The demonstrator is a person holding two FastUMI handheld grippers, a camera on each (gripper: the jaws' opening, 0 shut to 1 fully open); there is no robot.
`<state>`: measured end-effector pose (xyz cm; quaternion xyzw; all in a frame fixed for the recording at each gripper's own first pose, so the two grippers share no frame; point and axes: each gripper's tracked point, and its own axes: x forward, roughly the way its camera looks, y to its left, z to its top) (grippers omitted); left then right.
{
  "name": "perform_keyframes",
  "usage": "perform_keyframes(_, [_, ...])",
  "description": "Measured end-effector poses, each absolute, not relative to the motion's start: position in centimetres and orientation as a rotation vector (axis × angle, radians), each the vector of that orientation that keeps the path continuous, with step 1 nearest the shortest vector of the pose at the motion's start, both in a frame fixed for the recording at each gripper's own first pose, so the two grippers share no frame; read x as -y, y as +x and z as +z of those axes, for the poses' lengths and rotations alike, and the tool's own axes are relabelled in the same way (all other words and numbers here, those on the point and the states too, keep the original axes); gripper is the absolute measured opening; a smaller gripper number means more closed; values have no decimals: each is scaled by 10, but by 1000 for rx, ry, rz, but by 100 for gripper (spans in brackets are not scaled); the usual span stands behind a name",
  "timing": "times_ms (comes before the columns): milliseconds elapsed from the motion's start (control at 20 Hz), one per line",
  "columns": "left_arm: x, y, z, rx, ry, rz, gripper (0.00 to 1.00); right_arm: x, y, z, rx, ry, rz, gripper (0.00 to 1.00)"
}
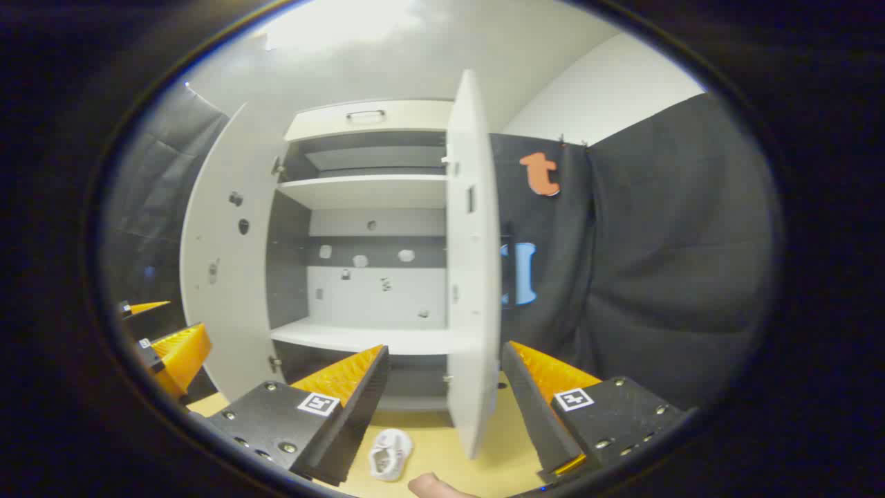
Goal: Grab one shoe with the right hand and put it into the shoe cabinet, grab the other shoe with the left hand and put it into the shoe cabinet; then close the right door with the right hand and the left door with the left hand.
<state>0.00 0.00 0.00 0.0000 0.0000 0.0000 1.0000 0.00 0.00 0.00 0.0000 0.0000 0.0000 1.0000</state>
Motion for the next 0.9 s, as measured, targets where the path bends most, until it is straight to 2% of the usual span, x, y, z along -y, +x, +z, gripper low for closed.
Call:
perform_keyframes(50, [-18, 7, -1, -12, -6, 27, 99, -18, 4, 0, -2, 2, 24, 94])
perform_keyframes(200, [-48, 20, -5, -41, -38, 60, 98, -36, 16, -1, -6, -20, 50, 97])
perform_keyframes(400, [-74, 30, -8, -38, -21, 91, 99, -37, 18, -1, -2, -16, 49, 93])
perform_keyframes(800, [-75, 29, -13, -30, -33, 76, 99, -28, 19, -11, -11, -14, 3, 95])
perform_keyframes(900, [-77, 28, -14, -24, -40, 75, 99, -24, 19, -16, -11, -25, -6, 93])
